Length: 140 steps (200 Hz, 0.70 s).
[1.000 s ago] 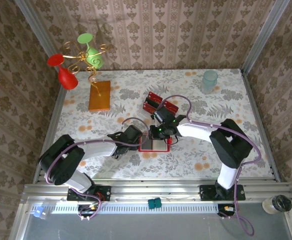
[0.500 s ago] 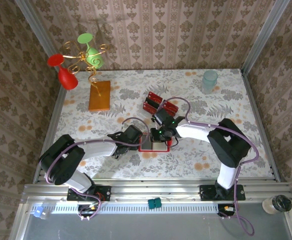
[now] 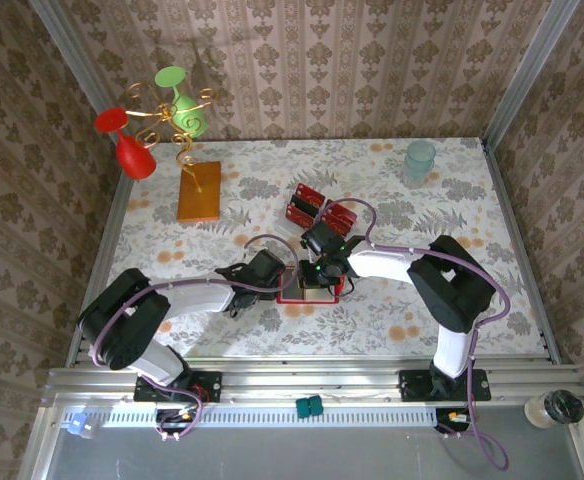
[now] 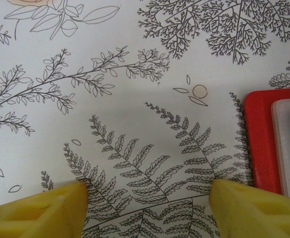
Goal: Put the credit cards into the card holder
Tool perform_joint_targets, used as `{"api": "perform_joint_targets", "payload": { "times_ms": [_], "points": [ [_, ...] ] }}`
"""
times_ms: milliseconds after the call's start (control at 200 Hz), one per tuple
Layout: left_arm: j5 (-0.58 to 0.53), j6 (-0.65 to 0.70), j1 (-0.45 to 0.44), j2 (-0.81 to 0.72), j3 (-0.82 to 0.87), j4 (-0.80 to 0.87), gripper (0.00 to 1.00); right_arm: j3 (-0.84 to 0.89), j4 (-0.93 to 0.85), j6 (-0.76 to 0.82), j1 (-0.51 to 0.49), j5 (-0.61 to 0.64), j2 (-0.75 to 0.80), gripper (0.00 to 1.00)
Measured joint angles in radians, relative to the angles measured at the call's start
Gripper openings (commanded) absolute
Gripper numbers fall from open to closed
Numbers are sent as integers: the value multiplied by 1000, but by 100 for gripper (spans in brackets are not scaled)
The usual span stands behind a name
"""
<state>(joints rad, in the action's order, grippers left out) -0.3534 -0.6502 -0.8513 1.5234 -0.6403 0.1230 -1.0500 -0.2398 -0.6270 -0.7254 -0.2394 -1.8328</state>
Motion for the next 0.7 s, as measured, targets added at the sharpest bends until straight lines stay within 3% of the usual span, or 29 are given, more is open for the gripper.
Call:
{"api": "perform_joint_targets", "payload": {
  "times_ms": [185,525,605,640,700],
  "points": [
    [-2,0,-1,0,-2,2,68,0,-20,0,-4,0,43,20],
    [2,0,-8,-98,-2,29,77,51,-61,18,37,46,315,44],
    [2,3,-8,-157,-2,31,86,89,-84,27,66,77,362,51],
    [2,5,-8,-178,-2,31,99,109,-94,32,80,90,380,53],
    [6,5,-8,-212,-2,32,100,144,-106,39,101,110,406,58]
  ]
}}
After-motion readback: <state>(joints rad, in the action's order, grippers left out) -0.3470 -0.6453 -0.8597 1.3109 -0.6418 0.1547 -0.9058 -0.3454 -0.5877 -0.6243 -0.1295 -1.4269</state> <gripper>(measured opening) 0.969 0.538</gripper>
